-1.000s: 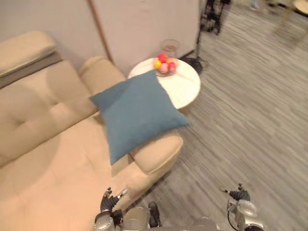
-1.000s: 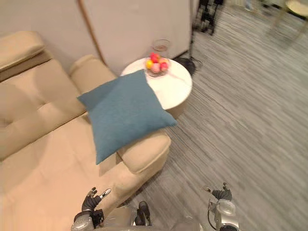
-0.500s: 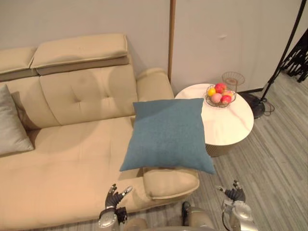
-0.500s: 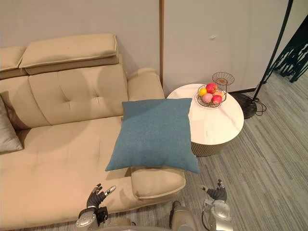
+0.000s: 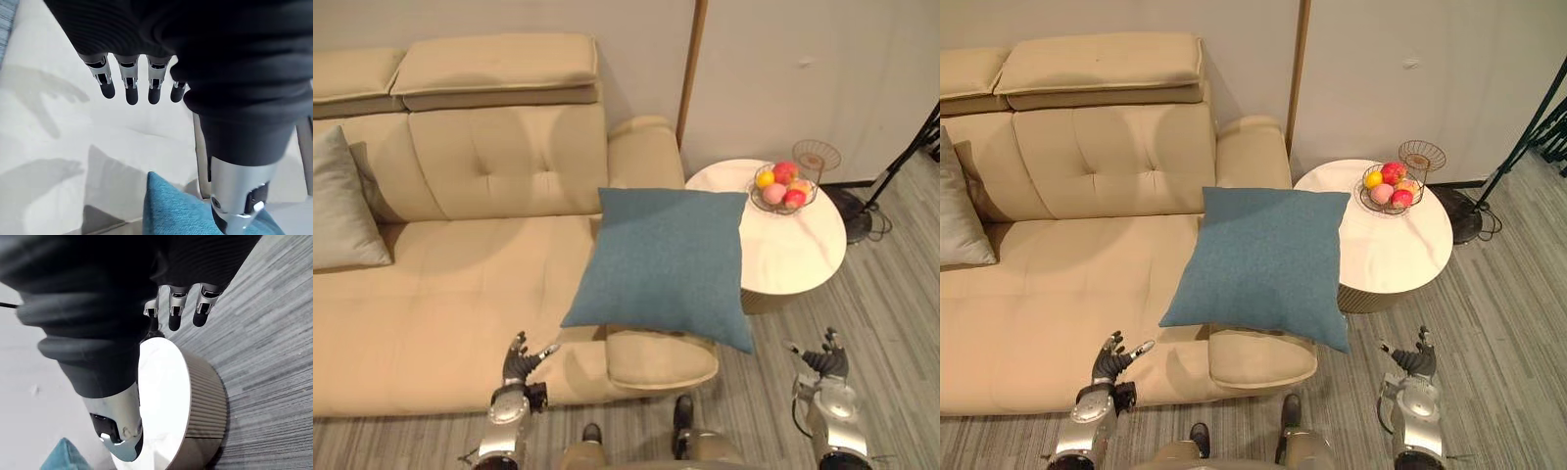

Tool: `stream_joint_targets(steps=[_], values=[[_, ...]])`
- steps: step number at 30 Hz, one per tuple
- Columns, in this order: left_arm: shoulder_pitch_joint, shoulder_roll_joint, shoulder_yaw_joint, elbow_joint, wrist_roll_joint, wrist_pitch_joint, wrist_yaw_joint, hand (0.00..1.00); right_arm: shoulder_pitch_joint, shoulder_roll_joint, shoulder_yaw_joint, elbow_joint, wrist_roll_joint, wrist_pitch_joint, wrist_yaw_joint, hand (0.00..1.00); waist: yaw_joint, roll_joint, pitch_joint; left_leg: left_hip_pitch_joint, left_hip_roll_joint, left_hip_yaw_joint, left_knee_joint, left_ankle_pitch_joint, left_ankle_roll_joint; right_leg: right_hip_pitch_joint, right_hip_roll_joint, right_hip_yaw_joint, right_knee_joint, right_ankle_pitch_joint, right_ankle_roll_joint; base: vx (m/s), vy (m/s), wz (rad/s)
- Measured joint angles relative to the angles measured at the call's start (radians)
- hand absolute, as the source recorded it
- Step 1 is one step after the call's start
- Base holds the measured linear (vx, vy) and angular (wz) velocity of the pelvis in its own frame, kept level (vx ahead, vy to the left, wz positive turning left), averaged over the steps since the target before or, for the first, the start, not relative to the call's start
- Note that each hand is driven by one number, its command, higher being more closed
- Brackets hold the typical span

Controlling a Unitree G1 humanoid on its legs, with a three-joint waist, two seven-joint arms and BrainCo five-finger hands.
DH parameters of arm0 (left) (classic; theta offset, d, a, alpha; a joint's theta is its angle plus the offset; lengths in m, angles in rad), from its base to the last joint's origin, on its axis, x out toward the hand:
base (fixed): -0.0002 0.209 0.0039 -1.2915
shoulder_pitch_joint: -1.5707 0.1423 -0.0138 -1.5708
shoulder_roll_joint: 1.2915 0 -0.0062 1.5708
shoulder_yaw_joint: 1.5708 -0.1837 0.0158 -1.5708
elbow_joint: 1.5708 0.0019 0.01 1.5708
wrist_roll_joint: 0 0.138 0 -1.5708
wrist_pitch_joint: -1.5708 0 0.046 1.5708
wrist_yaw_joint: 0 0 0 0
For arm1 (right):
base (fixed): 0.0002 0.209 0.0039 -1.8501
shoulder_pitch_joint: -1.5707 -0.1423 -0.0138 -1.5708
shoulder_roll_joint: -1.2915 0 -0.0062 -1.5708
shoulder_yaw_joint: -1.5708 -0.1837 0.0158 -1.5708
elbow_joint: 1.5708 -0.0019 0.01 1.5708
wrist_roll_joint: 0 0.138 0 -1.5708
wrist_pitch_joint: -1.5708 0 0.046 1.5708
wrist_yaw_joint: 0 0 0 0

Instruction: Pick up cushions and gather them together orderly.

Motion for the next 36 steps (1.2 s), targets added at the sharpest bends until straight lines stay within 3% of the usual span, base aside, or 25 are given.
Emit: stream_joint_targets(steps=[7,13,14,18,26,33,36], values=[[-0.351,0.066,-0.092,0.109,-0.044,-0.008,0.037,0.00,-0.336,-0.041,0.179,0.065,0.085,-0.001,-0.003,0.00,0.003,-0.006,0.120,-0.166,-0.013,0.000,0.070,0.017,0.007,-0.135,-0.007,0.016,-0.008,0.070,-0.020,-0.08,0.001,-0.04],[-0.650,0.078,-0.207,0.227,-0.068,-0.011,0.051,0.00,-0.573,-0.045,0.260,0.160,0.095,0.002,-0.036,0.00,0.000,-0.007,0.224,-0.245,-0.015,-0.008,0.093,0.038,0.006,-0.226,-0.019,0.016,0.031,0.078,-0.025,-0.05,-0.014,0.05],[-0.700,0.078,-0.227,0.257,-0.073,-0.010,0.058,1.00,-0.609,-0.044,0.263,0.177,0.102,0.003,-0.044,1.00,-0.001,-0.007,0.239,-0.259,-0.016,-0.008,0.099,0.039,0.008,-0.238,-0.020,0.018,0.032,0.083,-0.029,-0.08,-0.015,-0.04],[-0.824,0.094,-0.288,0.286,-0.097,-0.009,0.060,1.00,-0.703,-0.033,0.307,0.182,0.103,0.004,-0.072,1.00,-0.017,-0.012,0.272,-0.316,-0.015,-0.007,0.106,0.050,0.008,-0.291,-0.019,0.024,0.031,0.099,-0.029,-0.06,-0.020,-0.01],[-0.826,0.132,-0.315,0.166,-0.151,-0.013,0.066,1.00,-0.673,-0.036,0.361,0.018,0.123,-0.017,-0.073,1.00,-0.029,-0.016,0.288,-0.315,-0.017,-0.003,0.036,0.094,0.001,-0.297,-0.010,0.028,-0.032,0.140,-0.039,0.00,-0.037,-0.01],[-0.548,0.127,-0.318,-0.201,-0.160,-0.030,0.086,1.00,-0.397,-0.030,0.388,-0.286,0.118,-0.041,-0.069,1.00,-0.031,-0.015,0.285,-0.229,-0.018,-0.005,-0.001,0.090,0.005,-0.199,0.004,0.029,-0.088,0.139,-0.036,0.09,0.013,0.00],[-0.391,0.080,-0.318,-0.324,-0.159,-0.035,0.084,1.00,-0.257,-0.027,0.388,-0.390,0.079,-0.042,-0.057,1.00,-0.037,-0.014,0.283,-0.186,-0.019,-0.006,-0.003,0.089,0.005,-0.145,0.004,0.027,-0.099,0.135,-0.031,0.10,0.044,0.10]])
